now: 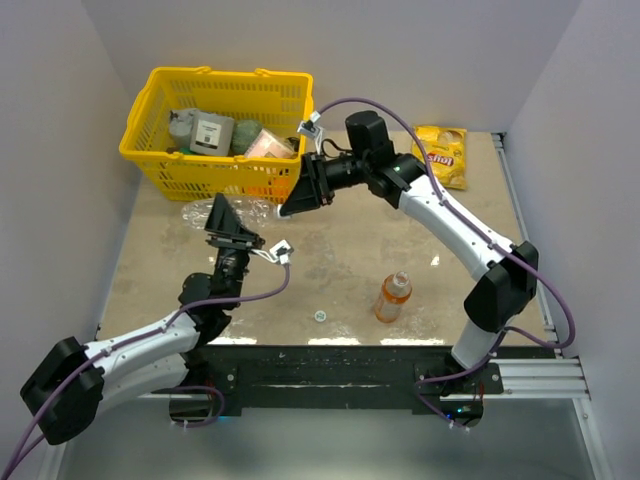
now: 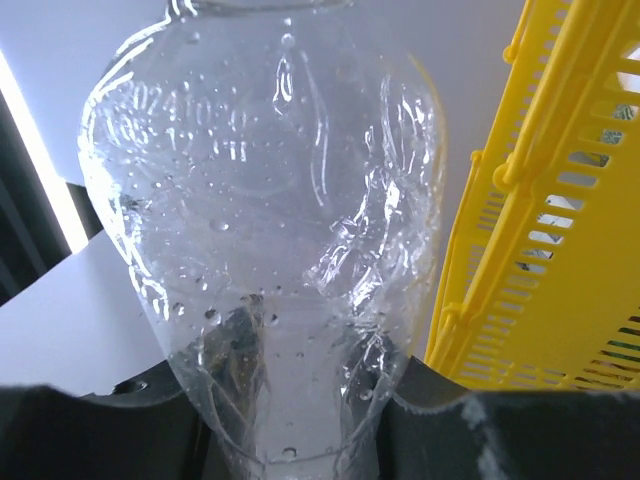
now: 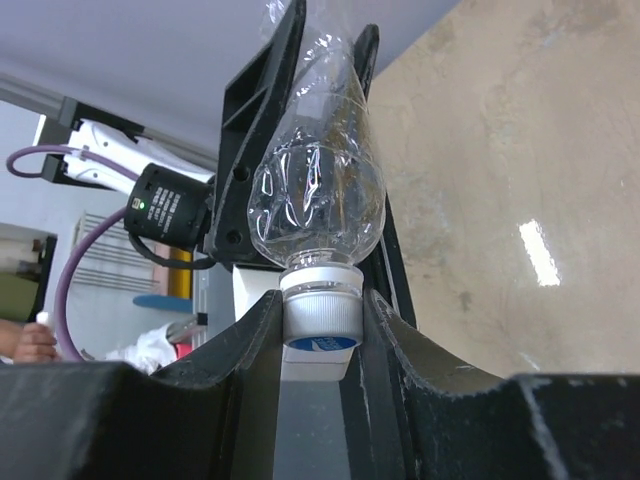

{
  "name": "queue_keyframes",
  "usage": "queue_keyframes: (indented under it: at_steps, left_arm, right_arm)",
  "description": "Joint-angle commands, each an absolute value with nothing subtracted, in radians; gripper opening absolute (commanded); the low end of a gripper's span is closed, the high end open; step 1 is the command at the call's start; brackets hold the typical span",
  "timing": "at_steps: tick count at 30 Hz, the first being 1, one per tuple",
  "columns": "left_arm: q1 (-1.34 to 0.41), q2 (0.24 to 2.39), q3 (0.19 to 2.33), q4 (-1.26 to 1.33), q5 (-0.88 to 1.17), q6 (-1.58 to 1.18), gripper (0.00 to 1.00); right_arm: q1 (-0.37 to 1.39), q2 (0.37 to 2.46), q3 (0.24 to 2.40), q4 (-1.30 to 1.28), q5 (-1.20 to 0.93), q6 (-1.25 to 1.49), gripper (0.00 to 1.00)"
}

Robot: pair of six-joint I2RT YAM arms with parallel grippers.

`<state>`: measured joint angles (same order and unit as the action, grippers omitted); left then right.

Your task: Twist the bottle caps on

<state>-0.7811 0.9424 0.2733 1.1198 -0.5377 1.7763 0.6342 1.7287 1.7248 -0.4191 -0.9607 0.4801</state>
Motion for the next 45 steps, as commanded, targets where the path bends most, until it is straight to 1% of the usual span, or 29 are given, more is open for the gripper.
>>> queue_keyframes:
  at_steps: [1,2,3,4,5,6,7,8,9,10,11,12,13,14,15,16,17,19,20,22,24,26,33,38,41,45]
  left_arm:
    - [-0.812,0.957,0.351,0.903,-0.592,1.798,0.0]
    - [-0.808,0.94,0.379,0.82,-0.622,1.684,0.0]
    - [-0.808,0.928,0.441,0.59,-0.664,1.608,0.0]
    - [-0.807,0.913,0.48,0.44,-0.663,1.529,0.0]
    - [-0.804,0.894,0.548,0.299,-0.631,1.364,0.0]
    - [-0.802,0.89,0.578,0.083,-0.611,1.285,0.0]
    - [-0.801,0.89,0.603,0.004,-0.586,1.213,0.0]
    - [-0.798,0.891,0.654,-0.097,-0.513,1.075,0.0]
    - [-0.79,0.894,0.681,-0.232,-0.47,1.01,0.0]
    - [-0.764,0.896,0.708,-0.285,-0.418,0.946,0.0]
    - [-0.744,0.9,0.783,-0.343,-0.258,0.826,0.0]
    - [-0.691,0.902,0.825,-0.461,-0.148,0.781,0.0]
    - [-0.661,0.905,0.866,-0.515,-0.035,0.749,0.0]
    - [-0.635,0.908,0.93,-0.556,0.167,0.703,0.0]
    - [-0.612,0.91,0.952,-0.61,0.24,0.689,0.0]
    - [-0.611,0.914,0.971,-0.623,0.299,0.683,0.0]
    - [-0.611,0.922,1.003,-0.641,0.38,0.67,0.0]
    - [-0.611,0.962,1.035,-0.701,0.438,0.672,0.0]
    - [-0.609,0.977,1.063,-0.742,0.478,0.676,0.0]
    - [-0.611,1.005,1.081,-0.768,0.506,0.696,0.0]
    - [-0.611,1.012,1.092,-0.788,0.531,0.715,0.0]
    - [-0.609,1.023,1.1,-0.799,0.523,0.735,0.0]
    - [-0.611,1.054,1.129,-0.808,0.499,0.765,0.0]
    - [-0.609,1.051,1.121,-0.804,0.495,0.765,0.0]
    - [-0.611,1.048,1.121,-0.802,0.492,0.767,0.0]
    - [-0.609,1.045,1.121,-0.801,0.489,0.776,0.0]
  right_arm:
    - [0.598,1.671,1.782,-0.19,-0.982,0.554,0.16]
    - [0.556,1.674,1.808,-0.198,-0.982,0.513,0.44]
    - [0.529,1.681,1.888,-0.237,-0.98,0.497,0.57]
    - [0.5,1.701,1.931,-0.248,-0.986,0.489,0.64]
    - [0.436,1.716,1.975,-0.253,-1.002,0.486,0.68]
    - [0.407,1.729,2.058,-0.273,-1.031,0.479,0.71]
    - [0.381,1.736,2.09,-0.29,-1.037,0.46,0.71]
    - [0.349,1.735,2.114,-0.314,-1.043,0.345,0.71]
    - [0.347,1.724,2.149,-0.457,-1.025,0.222,0.7]
    - [0.35,1.703,2.152,-0.559,-0.987,0.064,0.69]
    - [0.376,1.637,2.123,-0.627,-0.941,-0.229,0.69]
    - [0.386,1.587,1.991,-0.671,-0.899,-0.33,0.68]
    - [0.397,1.542,1.918,-0.684,-0.832,-0.425,0.68]
    - [0.441,1.457,1.79,-0.702,-0.792,-0.621,0.67]
    - [0.474,1.416,1.731,-0.759,-0.755,-0.737,0.66]
    - [0.51,1.378,1.673,-0.778,-0.664,-0.849,0.64]
    - [0.578,1.33,1.554,-0.779,-0.629,-1.006,0.64]
    - [0.647,1.215,1.453,-0.726,-0.562,-1.113,0.64]
    - [0.667,1.189,1.4,-0.709,-0.552,-1.139,0.65]
    - [0.721,1.157,1.381,-0.687,-0.523,-1.176,0.65]
    - [0.745,1.167,1.402,-0.692,-0.517,-1.177,0.65]
    - [0.767,1.183,1.44,-0.709,-0.522,-1.186,0.65]
    - [0.825,1.196,1.473,-0.735,-0.531,-1.259,0.63]
    - [0.868,1.209,1.479,-0.817,-0.532,-1.374,0.57]
    - [0.879,1.21,1.477,-0.836,-0.534,-1.416,0.55]
    - [0.893,1.219,1.479,-0.847,-0.523,-1.445,0.49]
